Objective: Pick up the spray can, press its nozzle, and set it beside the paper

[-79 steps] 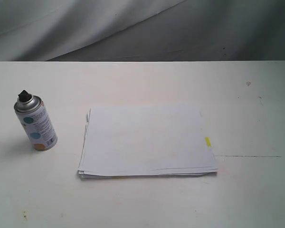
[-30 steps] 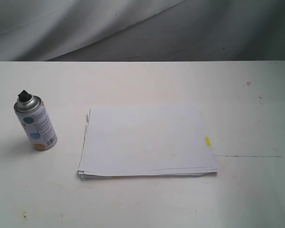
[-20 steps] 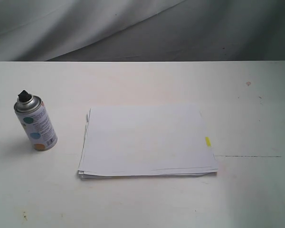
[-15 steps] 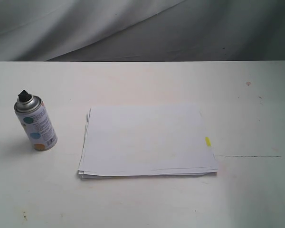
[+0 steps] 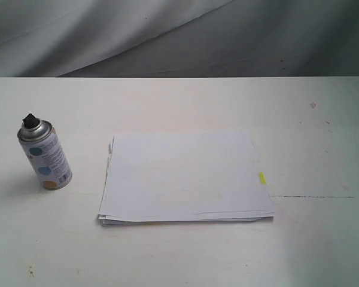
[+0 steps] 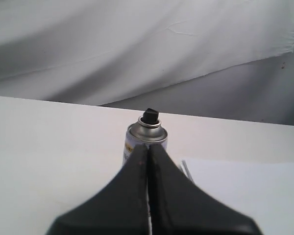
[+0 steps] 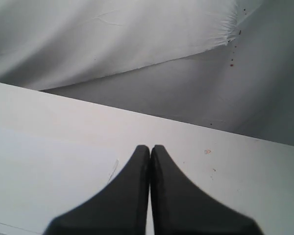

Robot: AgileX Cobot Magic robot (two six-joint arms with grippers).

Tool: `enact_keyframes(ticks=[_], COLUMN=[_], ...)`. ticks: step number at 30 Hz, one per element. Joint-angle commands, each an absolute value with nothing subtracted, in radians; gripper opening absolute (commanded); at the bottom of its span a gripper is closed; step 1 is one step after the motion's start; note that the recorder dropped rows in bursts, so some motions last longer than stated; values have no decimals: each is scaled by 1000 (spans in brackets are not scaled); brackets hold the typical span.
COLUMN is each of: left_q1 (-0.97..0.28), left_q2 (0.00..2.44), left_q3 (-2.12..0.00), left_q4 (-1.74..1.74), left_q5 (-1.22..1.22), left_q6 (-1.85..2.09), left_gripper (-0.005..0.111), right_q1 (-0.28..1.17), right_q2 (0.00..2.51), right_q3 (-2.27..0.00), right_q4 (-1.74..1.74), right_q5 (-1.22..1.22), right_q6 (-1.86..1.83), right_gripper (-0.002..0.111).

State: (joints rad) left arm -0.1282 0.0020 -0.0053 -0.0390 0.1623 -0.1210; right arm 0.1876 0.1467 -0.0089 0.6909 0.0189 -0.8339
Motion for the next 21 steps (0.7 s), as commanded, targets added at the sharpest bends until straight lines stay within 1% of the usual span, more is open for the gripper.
enact_keyframes(ticks=[1,5,21], left_q1=[-128,-128,-128], left_q2=[0,0,0], left_q3=[0,0,0], left_q4=[36,36,32], left_q5=[192,192,206], left_q6=[-119,-122,-128], left_gripper=[0,0,0], right_q1=[188,188,188], right_q2=[145,145,145], right_q3=[0,0,0], right_q4=[654,598,596], right_q5=[34,86,86], right_q6=[-842,-844,-837], right_gripper=[0,0,0])
